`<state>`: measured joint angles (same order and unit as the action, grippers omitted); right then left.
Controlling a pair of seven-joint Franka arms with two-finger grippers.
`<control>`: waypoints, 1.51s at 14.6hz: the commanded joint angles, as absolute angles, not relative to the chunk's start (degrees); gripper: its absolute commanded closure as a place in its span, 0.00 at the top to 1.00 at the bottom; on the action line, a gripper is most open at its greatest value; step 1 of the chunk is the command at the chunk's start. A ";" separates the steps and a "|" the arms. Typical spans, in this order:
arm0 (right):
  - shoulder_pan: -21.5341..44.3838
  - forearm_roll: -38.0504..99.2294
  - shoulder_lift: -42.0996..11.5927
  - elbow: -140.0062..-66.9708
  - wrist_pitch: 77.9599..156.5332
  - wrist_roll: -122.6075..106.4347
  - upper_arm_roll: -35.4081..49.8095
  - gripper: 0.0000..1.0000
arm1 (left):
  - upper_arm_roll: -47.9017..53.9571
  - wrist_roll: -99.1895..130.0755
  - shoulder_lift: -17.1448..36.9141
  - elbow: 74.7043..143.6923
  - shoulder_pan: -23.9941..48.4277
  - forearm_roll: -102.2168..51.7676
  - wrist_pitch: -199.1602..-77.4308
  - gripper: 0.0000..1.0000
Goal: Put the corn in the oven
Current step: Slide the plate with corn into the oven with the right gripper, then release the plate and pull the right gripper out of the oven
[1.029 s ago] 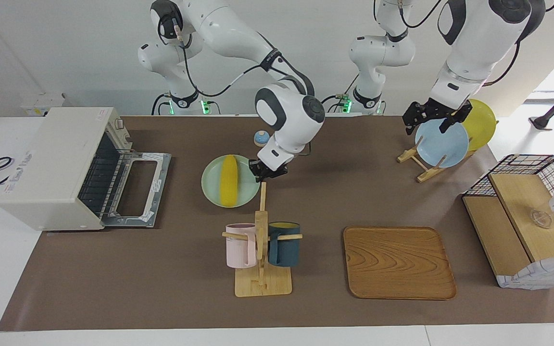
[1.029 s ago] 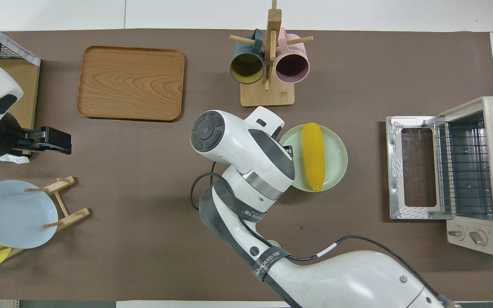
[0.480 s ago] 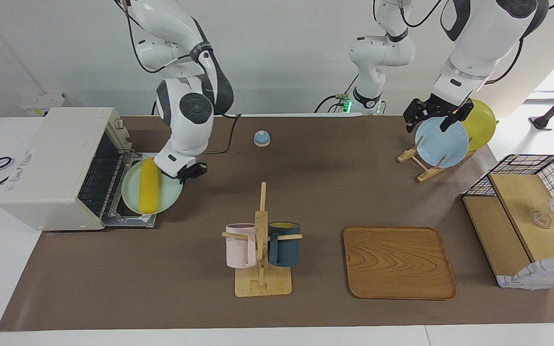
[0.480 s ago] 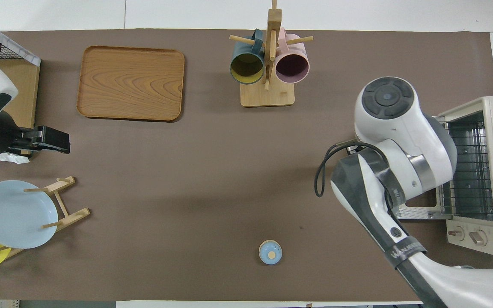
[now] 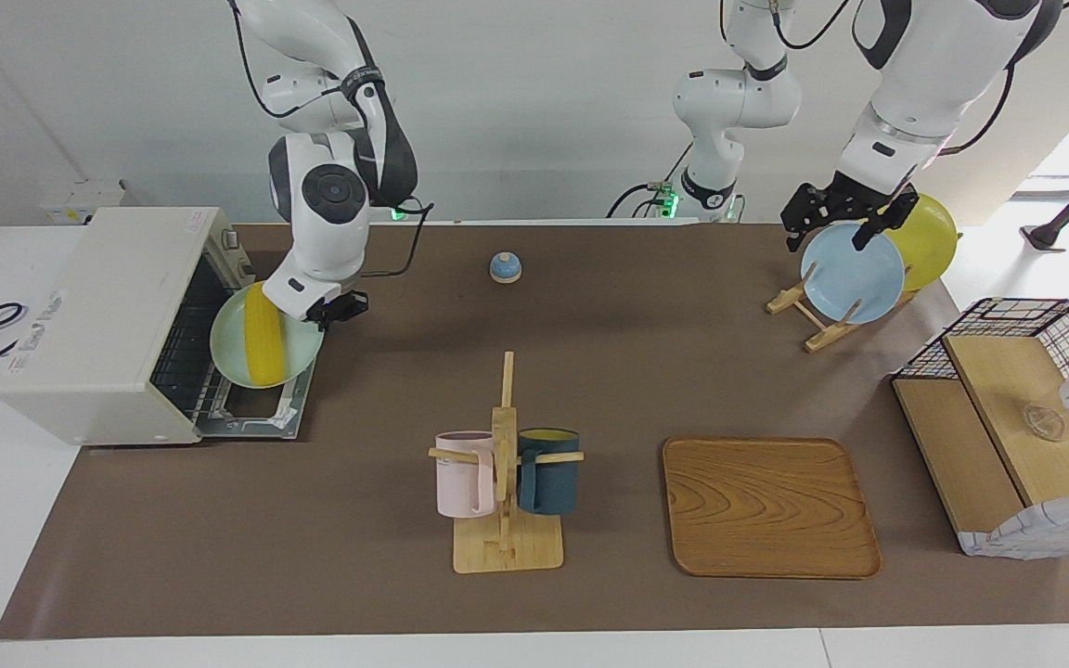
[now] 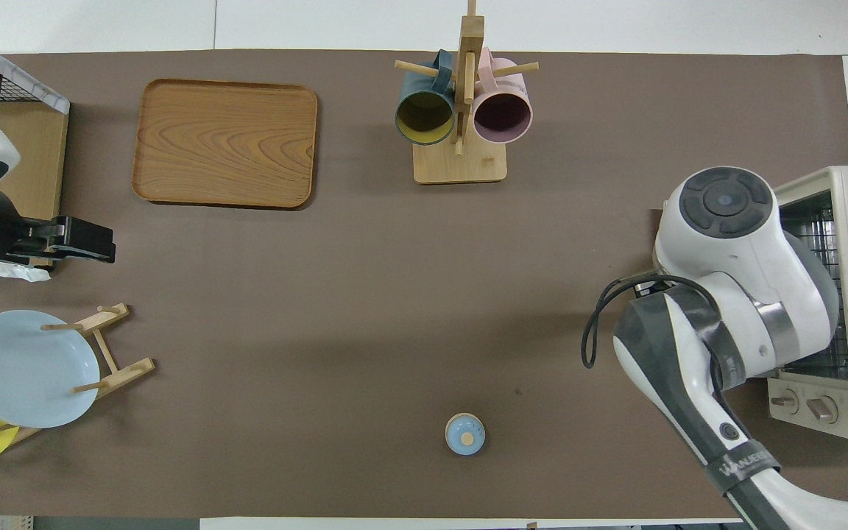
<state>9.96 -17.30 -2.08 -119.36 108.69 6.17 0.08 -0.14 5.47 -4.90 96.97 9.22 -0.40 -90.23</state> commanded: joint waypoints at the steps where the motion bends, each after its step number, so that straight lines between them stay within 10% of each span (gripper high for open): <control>1: 5.63 -18.54 -0.62 -121.73 111.79 1.76 0.70 0.00 | 0.62 4.57 -5.27 96.77 7.74 -1.23 -90.09 1.00; 22: -4.83 -15.29 1.23 -129.55 118.48 -6.24 0.70 0.00 | 0.62 4.48 -4.22 97.21 7.82 -1.32 -93.07 1.00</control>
